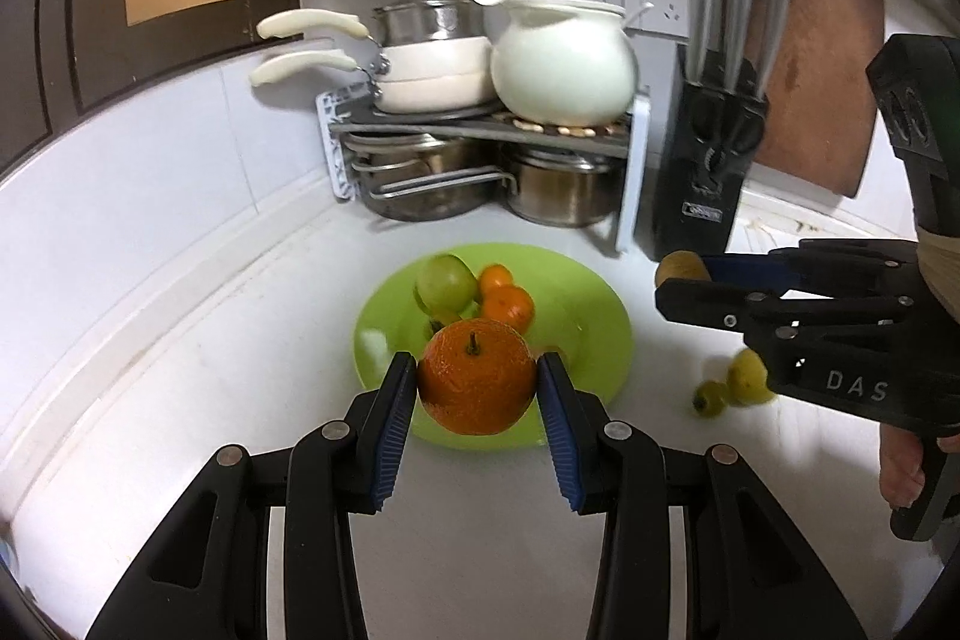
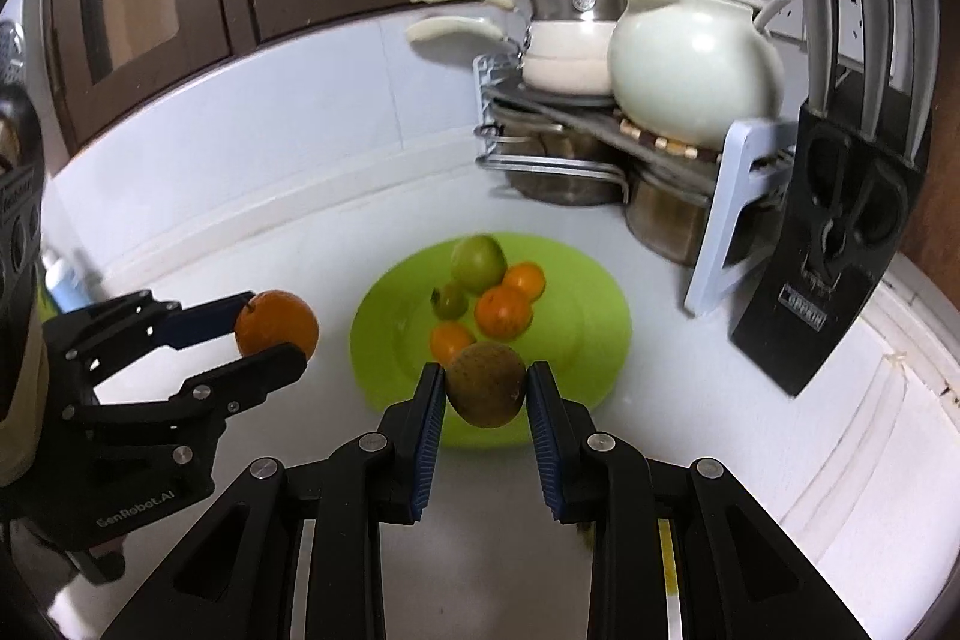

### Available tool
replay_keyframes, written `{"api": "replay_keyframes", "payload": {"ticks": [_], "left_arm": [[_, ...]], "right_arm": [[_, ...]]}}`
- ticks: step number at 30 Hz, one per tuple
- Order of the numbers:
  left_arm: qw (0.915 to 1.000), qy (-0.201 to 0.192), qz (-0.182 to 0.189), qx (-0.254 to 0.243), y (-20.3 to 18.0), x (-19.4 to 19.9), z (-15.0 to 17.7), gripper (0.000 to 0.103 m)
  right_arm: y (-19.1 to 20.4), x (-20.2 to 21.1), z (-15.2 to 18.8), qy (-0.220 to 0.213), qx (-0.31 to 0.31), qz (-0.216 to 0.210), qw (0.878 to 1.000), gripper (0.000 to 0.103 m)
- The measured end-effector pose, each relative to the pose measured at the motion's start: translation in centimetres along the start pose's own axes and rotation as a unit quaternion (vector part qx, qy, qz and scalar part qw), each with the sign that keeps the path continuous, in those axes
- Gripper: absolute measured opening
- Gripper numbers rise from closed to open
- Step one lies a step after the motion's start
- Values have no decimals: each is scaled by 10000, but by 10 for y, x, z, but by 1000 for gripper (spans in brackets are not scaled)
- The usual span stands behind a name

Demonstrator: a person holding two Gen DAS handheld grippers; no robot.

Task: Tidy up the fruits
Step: 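Carry the orange and kiwi onto the green plate and open both tools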

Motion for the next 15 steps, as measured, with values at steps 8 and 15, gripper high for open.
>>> {"api": "replay_keyframes", "payload": {"ticks": [8, 15], "left_arm": [[9998, 69, -19, 189, 15, -22, -12, 41], [9992, 263, -64, 292, 28, -51, -15, 41]], "right_arm": [[-7, -22, -19, -5, -40, 108, 9999, 29], [-16, -49, -24, 151, -117, 191, 9996, 29]]}}
Point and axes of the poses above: each gripper's, at about its wrist camera, not at the fingertips, and x roughly against the way its jaws point, y to its left, z to its underside, the point moved 4 cm from there along -x, roughly the way its jaws point, and after that the axes turned 11 degrees about -y, right-handed, at the moved point
